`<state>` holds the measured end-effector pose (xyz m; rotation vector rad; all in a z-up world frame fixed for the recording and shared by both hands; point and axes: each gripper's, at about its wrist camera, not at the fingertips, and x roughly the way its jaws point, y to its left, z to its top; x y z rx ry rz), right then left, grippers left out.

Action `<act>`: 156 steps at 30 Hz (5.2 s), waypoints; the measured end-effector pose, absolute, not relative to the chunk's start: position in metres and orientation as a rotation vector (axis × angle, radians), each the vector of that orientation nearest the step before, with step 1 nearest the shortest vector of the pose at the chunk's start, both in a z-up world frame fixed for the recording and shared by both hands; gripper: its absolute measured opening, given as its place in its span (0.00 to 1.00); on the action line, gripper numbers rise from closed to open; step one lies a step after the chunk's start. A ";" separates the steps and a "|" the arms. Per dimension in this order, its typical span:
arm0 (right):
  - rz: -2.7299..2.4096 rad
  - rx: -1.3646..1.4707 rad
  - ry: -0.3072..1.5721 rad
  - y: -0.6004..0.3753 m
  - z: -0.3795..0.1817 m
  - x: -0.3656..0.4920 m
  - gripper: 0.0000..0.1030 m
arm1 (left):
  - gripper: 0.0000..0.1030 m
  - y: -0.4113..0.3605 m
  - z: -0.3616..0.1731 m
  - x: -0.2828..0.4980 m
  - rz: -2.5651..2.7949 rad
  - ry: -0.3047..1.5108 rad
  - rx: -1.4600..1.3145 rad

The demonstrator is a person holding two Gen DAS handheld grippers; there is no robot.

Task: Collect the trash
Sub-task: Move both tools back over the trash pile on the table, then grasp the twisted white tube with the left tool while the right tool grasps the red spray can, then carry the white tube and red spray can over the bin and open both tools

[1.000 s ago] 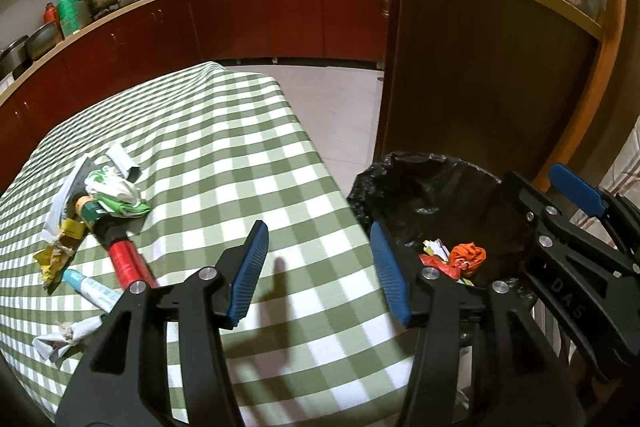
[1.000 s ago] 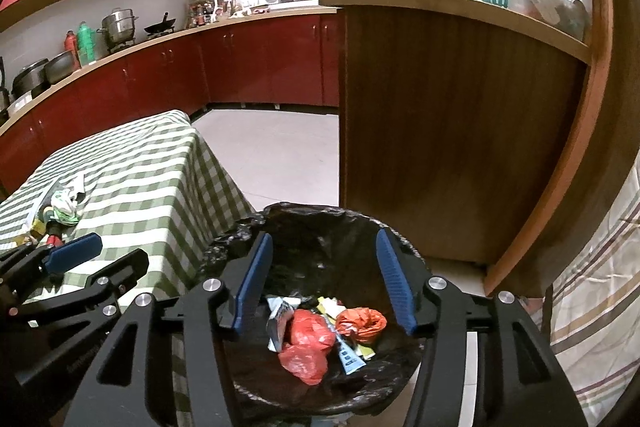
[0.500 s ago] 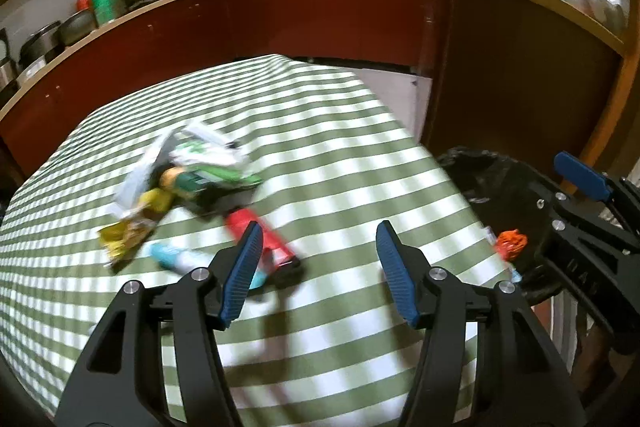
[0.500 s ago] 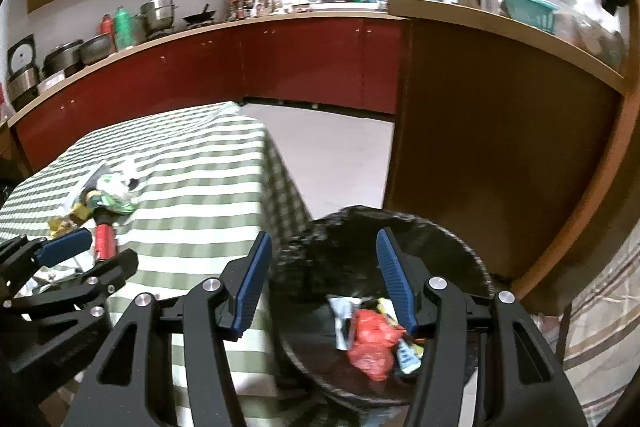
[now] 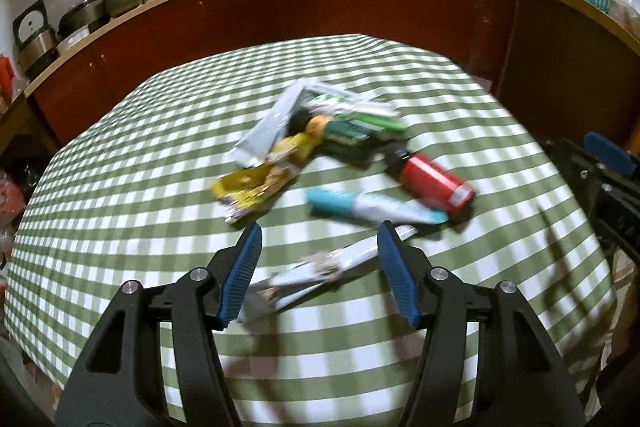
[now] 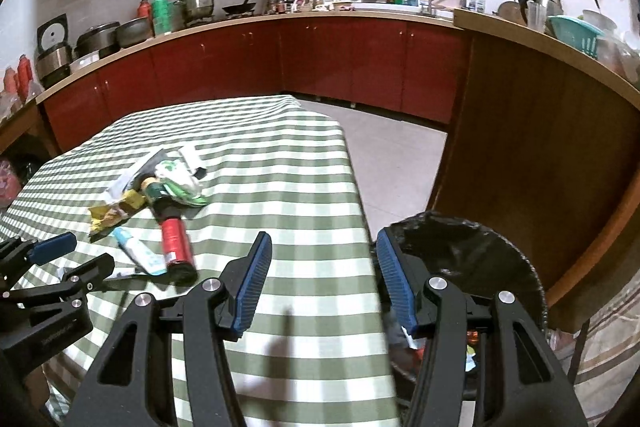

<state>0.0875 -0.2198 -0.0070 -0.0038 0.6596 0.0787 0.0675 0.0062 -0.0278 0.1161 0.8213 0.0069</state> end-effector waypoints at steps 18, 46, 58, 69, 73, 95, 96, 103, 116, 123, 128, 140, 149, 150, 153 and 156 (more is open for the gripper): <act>0.103 -0.021 0.671 -0.195 -0.008 0.086 0.53 | 0.66 0.021 -0.040 0.057 -0.068 0.843 0.144; 0.149 -0.040 0.692 -0.177 -0.015 0.089 0.53 | 0.17 0.019 -0.048 0.059 -0.176 0.843 0.137; 0.233 -0.075 0.710 -0.145 -0.017 0.097 0.53 | 0.17 0.056 -0.025 0.058 -0.054 0.809 0.030; 0.283 -0.123 0.768 -0.121 -0.025 0.108 0.43 | 0.17 0.085 -0.027 0.067 0.005 0.813 -0.017; 0.300 -0.141 0.790 -0.113 -0.028 0.111 0.35 | 0.17 0.092 -0.029 0.069 0.020 0.817 -0.031; 0.260 -0.160 0.706 -0.137 -0.009 0.089 0.24 | 0.17 0.071 -0.010 0.058 0.000 0.774 -0.035; 0.250 -0.157 0.700 -0.141 -0.007 0.089 0.24 | 0.17 0.065 -0.008 0.058 -0.007 0.772 -0.033; 0.140 -0.124 0.657 -0.186 0.002 0.084 0.24 | 0.17 0.014 -0.002 0.062 -0.090 0.756 -0.017; -0.059 -0.052 0.648 -0.282 -0.003 0.079 0.24 | 0.17 -0.102 -0.008 0.081 -0.261 0.745 0.056; -0.115 -0.014 0.651 -0.318 -0.009 0.079 0.24 | 0.17 -0.153 -0.018 0.096 -0.310 0.756 0.101; -0.136 0.012 0.659 -0.338 -0.017 0.079 0.24 | 0.17 -0.179 -0.027 0.098 -0.324 0.765 0.127; -0.154 0.055 0.673 -0.364 -0.033 0.087 0.24 | 0.17 -0.223 -0.038 0.116 -0.341 0.792 0.166; -0.154 0.091 0.684 -0.374 -0.040 0.091 0.41 | 0.38 -0.236 -0.047 0.128 -0.336 0.824 0.178; -0.155 0.091 0.682 -0.375 -0.040 0.090 0.41 | 0.41 -0.236 -0.048 0.128 -0.333 0.823 0.176; -0.155 0.090 0.682 -0.375 -0.039 0.090 0.41 | 0.44 -0.235 -0.048 0.129 -0.327 0.824 0.172; -0.156 0.089 0.683 -0.375 -0.038 0.089 0.41 | 0.49 -0.233 -0.048 0.128 -0.321 0.822 0.168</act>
